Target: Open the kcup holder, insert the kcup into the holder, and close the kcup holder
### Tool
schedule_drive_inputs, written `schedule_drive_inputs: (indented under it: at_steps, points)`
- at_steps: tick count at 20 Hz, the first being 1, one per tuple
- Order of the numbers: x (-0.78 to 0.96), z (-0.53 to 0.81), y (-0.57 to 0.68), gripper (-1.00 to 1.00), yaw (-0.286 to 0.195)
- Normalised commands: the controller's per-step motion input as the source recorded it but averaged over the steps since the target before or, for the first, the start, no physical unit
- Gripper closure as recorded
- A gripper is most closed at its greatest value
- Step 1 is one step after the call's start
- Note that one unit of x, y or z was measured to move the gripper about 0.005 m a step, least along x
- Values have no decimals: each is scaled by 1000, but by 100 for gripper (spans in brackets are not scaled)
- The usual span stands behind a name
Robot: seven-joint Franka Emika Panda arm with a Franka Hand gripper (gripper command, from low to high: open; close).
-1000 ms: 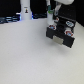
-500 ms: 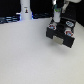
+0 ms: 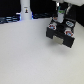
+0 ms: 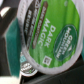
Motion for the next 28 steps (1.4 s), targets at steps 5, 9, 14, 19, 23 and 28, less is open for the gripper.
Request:
schedule_drive_inputs:
  at_steps: [5,9,14,19,23,28]
  points:
    - [128,-167,83,100,22]
    - [92,-5,10,100,0]
    - [391,382,38,100,-42]
    - [497,349,97,100,-53]
    - [314,56,157,100,-31]
    - [34,-178,116,100,35]
